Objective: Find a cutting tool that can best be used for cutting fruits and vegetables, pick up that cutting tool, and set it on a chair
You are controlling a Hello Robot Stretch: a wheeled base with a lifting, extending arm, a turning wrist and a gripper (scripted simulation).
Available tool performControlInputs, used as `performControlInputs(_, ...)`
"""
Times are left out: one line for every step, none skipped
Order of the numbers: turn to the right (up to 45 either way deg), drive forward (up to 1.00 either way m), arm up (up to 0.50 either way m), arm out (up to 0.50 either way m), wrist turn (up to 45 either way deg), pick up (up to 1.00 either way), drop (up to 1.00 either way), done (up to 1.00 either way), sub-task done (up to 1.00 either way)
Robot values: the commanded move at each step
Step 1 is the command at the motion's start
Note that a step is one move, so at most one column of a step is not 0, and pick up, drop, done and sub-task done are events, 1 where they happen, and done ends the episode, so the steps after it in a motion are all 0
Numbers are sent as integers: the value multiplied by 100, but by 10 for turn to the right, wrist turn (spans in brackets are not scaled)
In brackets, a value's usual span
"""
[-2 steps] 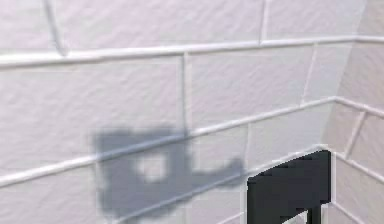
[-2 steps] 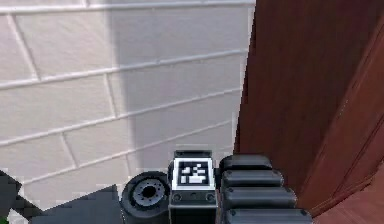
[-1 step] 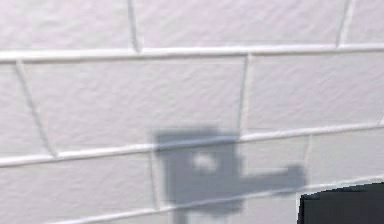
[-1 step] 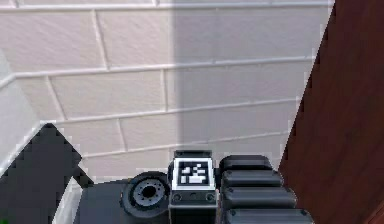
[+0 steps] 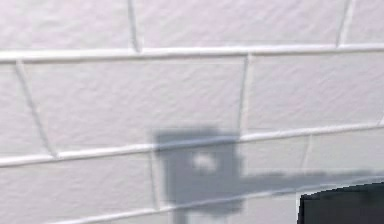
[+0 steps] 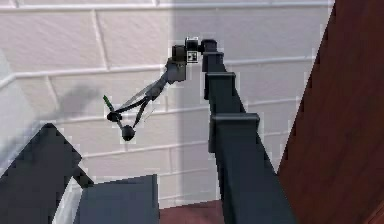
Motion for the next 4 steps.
performControlInputs(0,0,0,0,390,0,0,0,0)
performControlInputs(0,0,-32,0,0,0,0,0,0)
performControlInputs(0,0,-32,0,0,0,0,0,0)
performControlInputs(0,0,0,0,0,0,100,0,0)
